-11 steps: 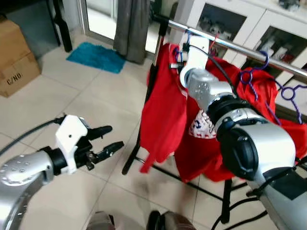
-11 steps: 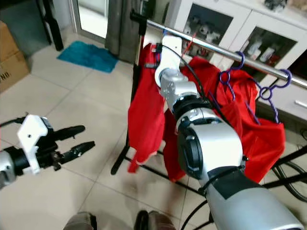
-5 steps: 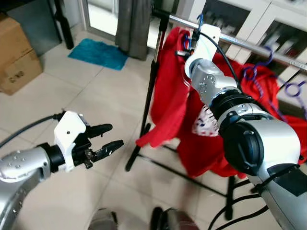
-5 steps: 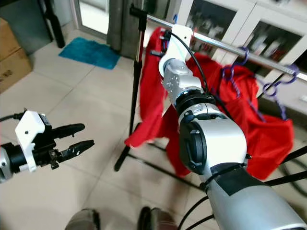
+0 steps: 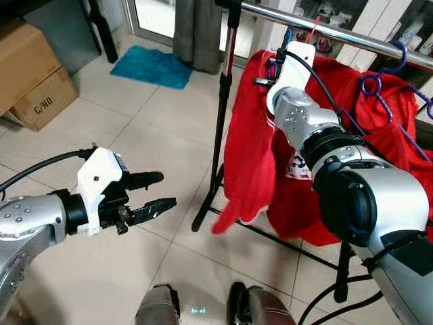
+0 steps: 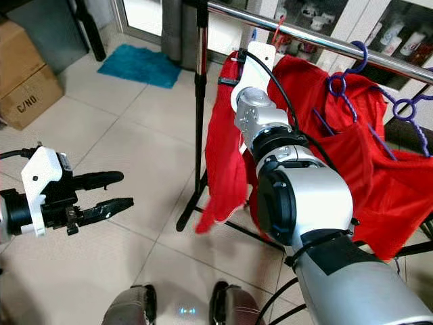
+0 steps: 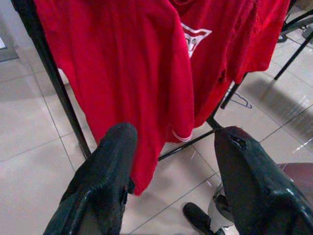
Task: Hang hanger
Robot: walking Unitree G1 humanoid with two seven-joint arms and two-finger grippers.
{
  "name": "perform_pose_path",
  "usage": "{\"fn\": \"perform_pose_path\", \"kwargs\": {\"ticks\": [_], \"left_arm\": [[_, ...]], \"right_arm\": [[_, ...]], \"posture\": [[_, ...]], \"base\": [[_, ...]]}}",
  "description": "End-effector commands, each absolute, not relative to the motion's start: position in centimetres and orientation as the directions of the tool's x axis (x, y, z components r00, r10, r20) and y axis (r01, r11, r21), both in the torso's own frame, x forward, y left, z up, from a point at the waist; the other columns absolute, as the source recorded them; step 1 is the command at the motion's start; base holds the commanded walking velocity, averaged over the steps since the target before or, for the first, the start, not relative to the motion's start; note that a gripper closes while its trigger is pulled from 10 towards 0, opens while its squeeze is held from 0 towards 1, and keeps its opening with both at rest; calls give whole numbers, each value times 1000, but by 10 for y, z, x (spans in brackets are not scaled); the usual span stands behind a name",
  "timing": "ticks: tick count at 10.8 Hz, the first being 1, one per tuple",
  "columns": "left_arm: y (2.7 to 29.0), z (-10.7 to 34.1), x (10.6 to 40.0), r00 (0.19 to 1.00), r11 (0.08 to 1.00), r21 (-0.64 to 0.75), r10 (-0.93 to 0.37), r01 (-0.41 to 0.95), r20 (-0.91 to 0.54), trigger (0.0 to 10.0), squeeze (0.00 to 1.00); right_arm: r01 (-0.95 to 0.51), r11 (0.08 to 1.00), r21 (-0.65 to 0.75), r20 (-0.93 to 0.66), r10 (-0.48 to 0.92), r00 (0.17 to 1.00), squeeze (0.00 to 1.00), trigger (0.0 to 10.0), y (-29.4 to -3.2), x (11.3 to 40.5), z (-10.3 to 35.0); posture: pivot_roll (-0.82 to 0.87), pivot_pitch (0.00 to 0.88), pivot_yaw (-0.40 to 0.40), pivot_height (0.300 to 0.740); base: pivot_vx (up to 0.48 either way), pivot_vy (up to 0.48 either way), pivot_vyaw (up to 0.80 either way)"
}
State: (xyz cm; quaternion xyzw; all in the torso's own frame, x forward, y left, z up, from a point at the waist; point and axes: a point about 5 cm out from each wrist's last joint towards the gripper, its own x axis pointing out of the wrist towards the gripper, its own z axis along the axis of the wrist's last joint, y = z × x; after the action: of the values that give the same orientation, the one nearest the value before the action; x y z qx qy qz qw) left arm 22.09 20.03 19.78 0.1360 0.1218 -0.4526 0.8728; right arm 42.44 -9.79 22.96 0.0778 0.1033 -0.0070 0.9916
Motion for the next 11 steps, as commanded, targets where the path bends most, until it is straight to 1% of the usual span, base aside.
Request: {"fn": "perform_pose_path", "kwargs": {"ticks": [1,2,3,6,7,9,10,11], "left_arm": [[199,199,220,557,552,119,-762,826,-331,10000,0],[196,199,216,559,556,109,-765,824,-320,10000,0],[194,197,214,562,562,98,-767,821,-309,10000,0],[189,193,209,566,571,82,-767,817,-303,10000,0],[189,193,209,572,577,81,-763,813,-301,10000,0],[187,193,212,579,581,88,-762,809,-291,10000,0],[185,194,213,578,579,90,-765,811,-284,10000,0],[183,195,213,573,573,91,-771,815,-278,10000,0]], "right_arm": [[4,982,187,-110,16,994,0,10000,-95,428,255],[-35,967,254,-44,48,998,0,10000,-92,428,261],[-72,965,254,1,74,997,0,10000,-86,426,257],[-108,955,275,34,103,994,0,10000,-71,417,227],[-90,951,297,71,72,995,0,10000,-72,415,225],[-34,966,257,162,-8,987,0,10000,-82,417,242],[-7,977,213,147,-25,989,0,10000,-86,420,249],[11,978,207,125,-38,991,0,10000,-90,422,255]], "posture": [[228,186,-59,740],[224,183,-68,740],[223,179,-75,740],[225,183,-84,740],[222,185,-82,740],[218,182,-85,740],[217,182,-87,740],[218,183,-89,740]], "base": [[0,0,0],[0,0,0],[0,0,0],[0,0,0],[0,0,0],[0,0,0],[0,0,0],[0,0,0]]}}
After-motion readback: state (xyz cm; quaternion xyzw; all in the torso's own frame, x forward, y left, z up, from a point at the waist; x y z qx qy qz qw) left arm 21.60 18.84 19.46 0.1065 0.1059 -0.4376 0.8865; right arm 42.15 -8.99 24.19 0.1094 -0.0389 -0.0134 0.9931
